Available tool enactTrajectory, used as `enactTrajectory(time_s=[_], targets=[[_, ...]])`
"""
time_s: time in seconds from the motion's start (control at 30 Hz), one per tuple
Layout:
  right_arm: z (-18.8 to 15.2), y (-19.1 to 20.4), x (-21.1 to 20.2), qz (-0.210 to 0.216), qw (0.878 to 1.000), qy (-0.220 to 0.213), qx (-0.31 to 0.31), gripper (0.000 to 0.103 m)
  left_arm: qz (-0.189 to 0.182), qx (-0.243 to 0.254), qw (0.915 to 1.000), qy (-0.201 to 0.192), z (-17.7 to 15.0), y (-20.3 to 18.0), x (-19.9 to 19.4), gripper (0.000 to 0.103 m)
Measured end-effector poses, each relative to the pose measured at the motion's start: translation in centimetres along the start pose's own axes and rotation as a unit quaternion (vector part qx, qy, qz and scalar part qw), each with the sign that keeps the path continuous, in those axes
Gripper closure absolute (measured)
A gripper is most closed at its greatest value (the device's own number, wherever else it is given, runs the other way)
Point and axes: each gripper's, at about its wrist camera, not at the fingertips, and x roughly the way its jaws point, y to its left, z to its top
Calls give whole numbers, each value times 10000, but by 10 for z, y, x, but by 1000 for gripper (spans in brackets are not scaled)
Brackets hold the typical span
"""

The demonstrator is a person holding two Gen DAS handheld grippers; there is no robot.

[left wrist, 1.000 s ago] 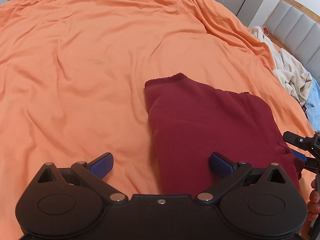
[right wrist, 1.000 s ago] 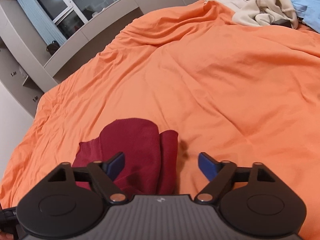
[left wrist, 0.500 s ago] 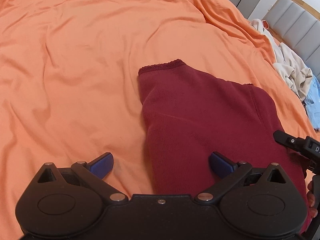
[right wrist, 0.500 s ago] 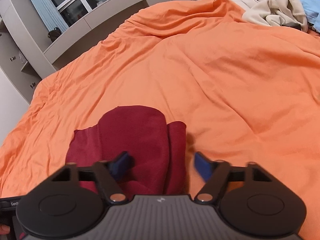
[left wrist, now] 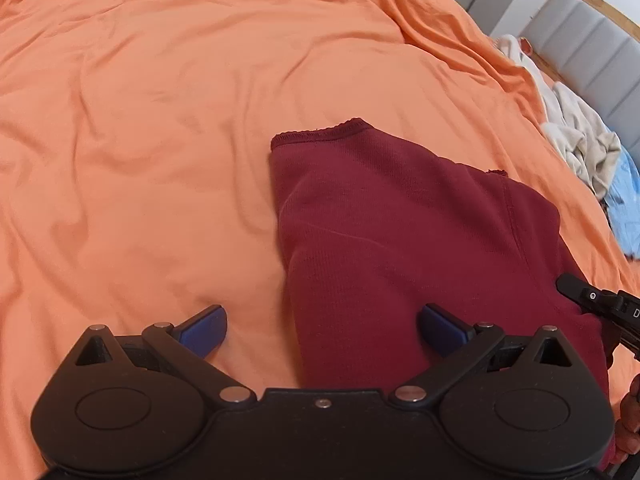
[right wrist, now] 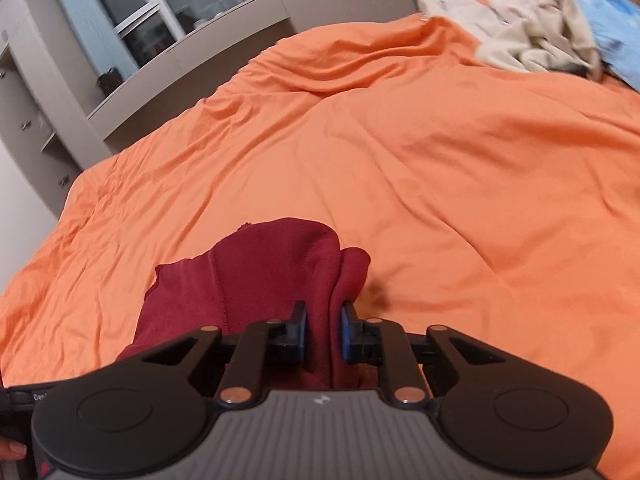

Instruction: Fold small clothes

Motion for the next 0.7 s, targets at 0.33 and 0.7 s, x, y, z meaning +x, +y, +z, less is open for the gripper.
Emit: enactTrajectory(time_s=[0.33, 0.7], targets=[[-1, -13, 5, 69, 9991, 175, 384, 84, -727, -68, 9961, 491, 18, 32, 0, 0], [-1, -11, 10, 4, 9990, 234, 383, 80, -1309, -335, 9897, 472, 14, 45, 6, 16]])
